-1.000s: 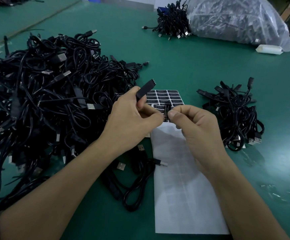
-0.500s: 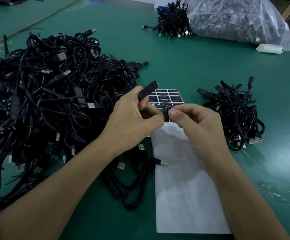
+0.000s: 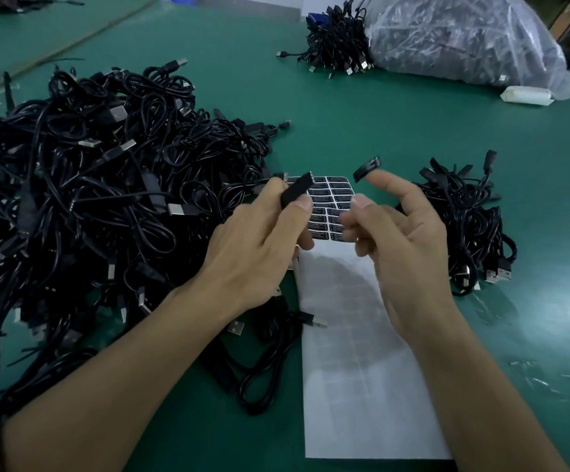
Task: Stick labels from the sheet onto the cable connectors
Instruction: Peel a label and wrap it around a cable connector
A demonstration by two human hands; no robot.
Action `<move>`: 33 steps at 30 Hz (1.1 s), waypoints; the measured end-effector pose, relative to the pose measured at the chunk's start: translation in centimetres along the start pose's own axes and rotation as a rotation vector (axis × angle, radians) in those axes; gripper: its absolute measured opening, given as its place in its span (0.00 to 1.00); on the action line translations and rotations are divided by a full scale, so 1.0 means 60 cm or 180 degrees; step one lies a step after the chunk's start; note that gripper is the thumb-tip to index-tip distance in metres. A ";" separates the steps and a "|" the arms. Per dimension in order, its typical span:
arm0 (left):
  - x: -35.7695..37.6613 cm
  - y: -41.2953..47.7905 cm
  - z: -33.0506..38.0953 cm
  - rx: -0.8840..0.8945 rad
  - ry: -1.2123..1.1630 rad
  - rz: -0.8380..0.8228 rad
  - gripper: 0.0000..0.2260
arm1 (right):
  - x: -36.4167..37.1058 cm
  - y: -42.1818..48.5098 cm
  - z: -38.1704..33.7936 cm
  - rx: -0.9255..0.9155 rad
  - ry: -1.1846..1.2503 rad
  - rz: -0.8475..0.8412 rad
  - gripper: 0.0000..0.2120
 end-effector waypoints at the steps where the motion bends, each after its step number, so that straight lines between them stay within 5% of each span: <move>1: 0.001 -0.002 0.002 -0.0003 0.0193 -0.0046 0.13 | 0.005 -0.001 -0.001 -0.0045 0.0026 -0.0079 0.16; 5: 0.005 -0.008 0.009 -0.0020 0.0969 -0.0194 0.19 | 0.022 -0.008 -0.015 -0.0264 0.0258 -0.0241 0.23; 13: 0.010 -0.006 0.014 0.0176 0.1049 -0.0331 0.17 | 0.012 -0.005 -0.018 -0.0362 0.0146 0.0012 0.20; 18: 0.009 0.000 0.010 0.0308 0.0639 -0.0289 0.20 | 0.012 -0.003 -0.019 -0.0489 0.0223 -0.0034 0.20; 22: -0.005 0.000 0.012 0.0490 0.0284 0.0130 0.11 | 0.006 -0.002 -0.012 -0.0479 0.0154 0.0021 0.20; 33: 0.008 0.004 0.001 0.0098 0.0466 -0.0353 0.12 | 0.003 -0.003 -0.010 -0.0465 -0.0014 0.0220 0.18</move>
Point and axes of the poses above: each hand's wrist, its own y-axis towards the middle knuckle, its own x-axis out of the palm, z = x × y, the point moved 6 cm from there along y, towards the middle knuckle, and after that the axes turned 6 degrees about -z, right-handed, at the moved point
